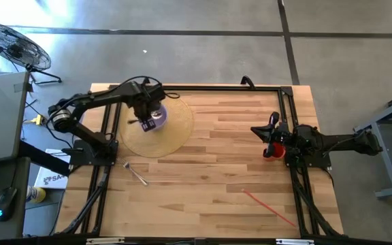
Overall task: Pick & Place Utensil
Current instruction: Put the silver spoon into the purple bowl
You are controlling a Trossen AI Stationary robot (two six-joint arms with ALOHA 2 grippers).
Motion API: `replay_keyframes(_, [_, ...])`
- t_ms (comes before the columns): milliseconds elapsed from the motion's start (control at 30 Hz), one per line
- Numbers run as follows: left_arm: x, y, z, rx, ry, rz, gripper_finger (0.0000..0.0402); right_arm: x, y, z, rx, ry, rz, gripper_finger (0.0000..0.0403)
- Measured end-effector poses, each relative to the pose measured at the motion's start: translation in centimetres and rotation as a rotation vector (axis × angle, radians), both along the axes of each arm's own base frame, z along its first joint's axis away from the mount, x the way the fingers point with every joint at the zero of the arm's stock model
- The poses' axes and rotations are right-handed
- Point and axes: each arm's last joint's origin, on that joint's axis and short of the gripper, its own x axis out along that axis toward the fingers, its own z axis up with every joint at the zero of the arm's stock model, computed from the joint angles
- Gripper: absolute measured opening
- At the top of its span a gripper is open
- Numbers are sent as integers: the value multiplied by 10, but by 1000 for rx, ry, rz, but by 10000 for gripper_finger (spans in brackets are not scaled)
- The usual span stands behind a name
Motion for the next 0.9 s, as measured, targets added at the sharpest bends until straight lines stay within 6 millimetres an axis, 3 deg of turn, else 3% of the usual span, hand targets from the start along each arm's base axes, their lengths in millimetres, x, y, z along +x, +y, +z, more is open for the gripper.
replay_keyframes(167, [2, 1, -10, 9, -35, -40, 14, 0, 0, 0, 0, 0, 0, 3])
replay_keyframes(767, [3, -1, -11, -43, -73, -59, 14, 0, 0, 0, 0, 0, 0, 4])
replay_keyframes(900, [-2, 7, -11, -47, -77, -50, 14, 0, 0, 0, 0, 0, 0, 3])
